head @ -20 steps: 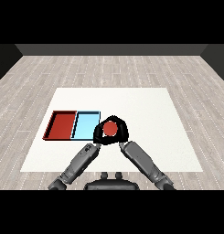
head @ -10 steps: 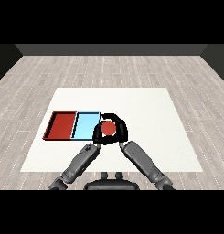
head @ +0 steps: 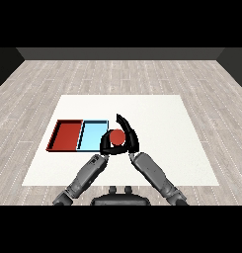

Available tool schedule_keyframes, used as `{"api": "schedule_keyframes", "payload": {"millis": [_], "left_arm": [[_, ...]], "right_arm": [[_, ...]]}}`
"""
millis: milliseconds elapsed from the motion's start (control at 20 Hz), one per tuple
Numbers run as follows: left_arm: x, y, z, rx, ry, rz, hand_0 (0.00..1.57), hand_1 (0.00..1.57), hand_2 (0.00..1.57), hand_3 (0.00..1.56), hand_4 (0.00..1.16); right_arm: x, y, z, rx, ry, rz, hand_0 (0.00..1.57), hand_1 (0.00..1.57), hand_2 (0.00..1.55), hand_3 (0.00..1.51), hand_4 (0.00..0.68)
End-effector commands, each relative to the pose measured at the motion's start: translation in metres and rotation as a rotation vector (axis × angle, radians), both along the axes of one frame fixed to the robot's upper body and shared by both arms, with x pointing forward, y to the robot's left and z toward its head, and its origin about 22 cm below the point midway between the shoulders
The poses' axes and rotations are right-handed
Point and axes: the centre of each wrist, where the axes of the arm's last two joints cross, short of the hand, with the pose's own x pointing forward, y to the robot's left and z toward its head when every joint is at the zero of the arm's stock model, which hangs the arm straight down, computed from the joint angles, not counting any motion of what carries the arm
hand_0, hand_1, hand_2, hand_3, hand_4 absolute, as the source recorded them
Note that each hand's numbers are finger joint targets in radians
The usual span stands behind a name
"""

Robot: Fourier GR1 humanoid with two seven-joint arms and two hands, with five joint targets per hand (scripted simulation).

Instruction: Pick the red can and put it in the red box

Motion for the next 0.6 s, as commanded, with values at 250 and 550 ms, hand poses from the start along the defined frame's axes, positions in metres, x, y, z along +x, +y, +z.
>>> {"api": "schedule_keyframes", "payload": {"millis": [250,550], "left_arm": [[-0.016,0.016,-0.008,-0.008,-0.034,0.0,1.57,1.57,1.57,1.48,1.13],[-0.001,0.002,0.013,-0.003,-0.015,0.039,1.57,1.57,1.56,1.46,1.13]], "right_arm": [[-0.001,-0.025,0.001,0.015,0.021,-0.026,0.0,0.0,0.0,0.0,0.0],[-0.016,-0.058,0.012,0.064,-0.014,-0.025,0.0,0.0,0.0,0.0,0.0]]}}
